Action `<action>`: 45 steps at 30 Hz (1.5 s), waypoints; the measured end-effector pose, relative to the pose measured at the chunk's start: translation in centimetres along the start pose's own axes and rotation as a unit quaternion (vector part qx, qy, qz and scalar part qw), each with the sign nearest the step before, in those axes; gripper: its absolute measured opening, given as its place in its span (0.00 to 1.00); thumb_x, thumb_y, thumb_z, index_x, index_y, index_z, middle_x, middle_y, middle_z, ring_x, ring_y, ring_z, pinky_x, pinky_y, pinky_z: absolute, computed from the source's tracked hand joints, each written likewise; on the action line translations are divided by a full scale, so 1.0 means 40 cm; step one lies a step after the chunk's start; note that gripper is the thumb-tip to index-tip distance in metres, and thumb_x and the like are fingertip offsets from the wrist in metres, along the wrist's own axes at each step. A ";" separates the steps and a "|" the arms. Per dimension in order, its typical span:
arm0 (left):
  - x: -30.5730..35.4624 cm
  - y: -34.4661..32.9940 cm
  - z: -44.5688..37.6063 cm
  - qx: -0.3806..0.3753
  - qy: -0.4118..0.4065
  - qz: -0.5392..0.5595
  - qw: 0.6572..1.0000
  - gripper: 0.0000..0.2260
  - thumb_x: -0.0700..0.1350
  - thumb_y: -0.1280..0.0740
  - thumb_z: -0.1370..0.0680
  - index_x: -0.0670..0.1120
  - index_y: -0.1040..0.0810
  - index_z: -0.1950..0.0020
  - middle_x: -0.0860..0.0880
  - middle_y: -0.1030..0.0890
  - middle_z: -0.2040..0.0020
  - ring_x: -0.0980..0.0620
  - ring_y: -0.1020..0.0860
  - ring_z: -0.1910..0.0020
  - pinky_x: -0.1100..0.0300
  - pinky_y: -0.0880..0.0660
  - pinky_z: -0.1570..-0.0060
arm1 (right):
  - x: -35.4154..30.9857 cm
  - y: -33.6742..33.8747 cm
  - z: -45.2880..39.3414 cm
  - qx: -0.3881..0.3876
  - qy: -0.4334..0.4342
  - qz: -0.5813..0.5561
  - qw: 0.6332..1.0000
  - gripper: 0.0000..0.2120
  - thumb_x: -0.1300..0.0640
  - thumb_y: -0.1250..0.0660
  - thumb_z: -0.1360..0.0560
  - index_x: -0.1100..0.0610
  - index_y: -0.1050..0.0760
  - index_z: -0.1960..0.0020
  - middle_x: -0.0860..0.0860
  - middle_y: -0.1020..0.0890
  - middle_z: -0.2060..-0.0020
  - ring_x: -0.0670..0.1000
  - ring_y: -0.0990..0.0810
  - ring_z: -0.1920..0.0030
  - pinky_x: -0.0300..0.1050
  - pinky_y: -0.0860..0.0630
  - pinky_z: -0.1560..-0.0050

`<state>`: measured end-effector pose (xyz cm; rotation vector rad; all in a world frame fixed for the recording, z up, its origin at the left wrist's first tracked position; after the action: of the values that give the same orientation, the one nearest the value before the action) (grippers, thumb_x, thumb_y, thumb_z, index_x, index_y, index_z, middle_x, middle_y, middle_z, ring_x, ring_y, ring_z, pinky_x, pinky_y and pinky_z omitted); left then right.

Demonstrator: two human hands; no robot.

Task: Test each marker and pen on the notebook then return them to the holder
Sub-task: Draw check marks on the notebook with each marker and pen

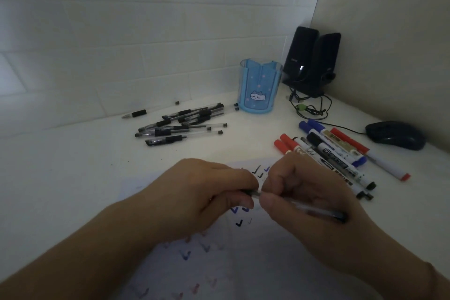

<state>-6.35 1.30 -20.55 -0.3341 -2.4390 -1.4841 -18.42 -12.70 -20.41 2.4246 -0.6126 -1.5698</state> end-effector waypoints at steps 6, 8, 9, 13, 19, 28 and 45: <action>-0.009 0.014 0.015 0.021 0.080 0.090 0.993 0.09 0.55 0.43 0.23 0.56 0.31 0.44 0.56 0.25 0.59 0.56 0.26 0.64 0.57 0.30 0.64 | -0.010 0.057 -0.017 -0.016 -0.038 0.009 0.999 0.10 0.49 0.37 0.29 0.47 0.20 0.50 0.47 0.15 0.62 0.48 0.18 0.63 0.40 0.22 0.63; -0.027 0.020 0.024 0.054 0.111 0.127 0.984 0.12 0.44 0.46 0.25 0.56 0.33 0.44 0.54 0.26 0.56 0.51 0.27 0.61 0.54 0.28 0.60 | -0.008 0.087 -0.024 0.001 -0.072 -0.077 0.994 0.15 0.44 0.29 0.35 0.51 0.19 0.53 0.52 0.15 0.64 0.53 0.18 0.63 0.44 0.22 0.63; -0.037 0.020 0.027 0.065 0.126 0.124 0.982 0.17 0.39 0.47 0.28 0.56 0.34 0.43 0.54 0.26 0.54 0.50 0.28 0.58 0.56 0.29 0.58 | -0.003 0.094 -0.025 0.012 -0.097 -0.100 0.990 0.16 0.43 0.25 0.39 0.52 0.19 0.57 0.53 0.17 0.67 0.53 0.20 0.66 0.43 0.22 0.64; -0.060 0.005 0.025 0.063 0.136 0.039 0.988 0.32 0.27 0.48 0.30 0.58 0.38 0.37 0.59 0.27 0.46 0.52 0.28 0.49 0.62 0.29 0.51 | 0.026 0.066 -0.020 0.019 -0.182 -0.090 0.979 0.06 0.56 0.27 0.33 0.54 0.23 0.63 0.56 0.22 0.75 0.54 0.26 0.75 0.39 0.27 0.71; -0.062 -0.001 0.019 0.047 0.123 0.025 0.991 0.33 0.28 0.45 0.25 0.62 0.40 0.31 0.62 0.26 0.45 0.54 0.25 0.53 0.62 0.26 0.52 | 0.021 0.017 -0.015 -0.006 -0.187 0.007 0.982 0.07 0.61 0.27 0.32 0.61 0.23 0.65 0.53 0.19 0.75 0.46 0.24 0.78 0.37 0.27 0.75; -0.044 0.006 0.013 0.052 0.140 0.050 0.988 0.15 0.45 0.35 0.23 0.61 0.32 0.42 0.64 0.19 0.52 0.56 0.19 0.58 0.64 0.25 0.55 | 0.059 0.010 -0.015 0.089 -0.141 0.134 0.977 0.16 0.58 0.28 0.32 0.61 0.31 0.72 0.59 0.25 0.75 0.57 0.24 0.74 0.40 0.26 0.73; -0.038 0.012 0.013 0.079 0.168 0.060 0.981 0.11 0.48 0.28 0.27 0.60 0.29 0.52 0.64 0.20 0.52 0.54 0.22 0.61 0.59 0.26 0.59 | 0.036 0.043 -0.021 0.067 -0.175 -0.122 0.975 0.16 0.46 0.25 0.38 0.58 0.23 0.65 0.56 0.23 0.75 0.53 0.28 0.78 0.39 0.32 0.80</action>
<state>-4.80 1.90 -20.90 -0.1762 -2.2053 -1.1791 -17.55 -14.90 -20.59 2.4098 -0.5032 -2.1496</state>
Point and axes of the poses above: each hand's wrist, its own z-axis away from the middle knuckle, its own y-axis out of the back of the hand, x = y × z, the point moved 2 cm from there along -z, towards the middle knuckle
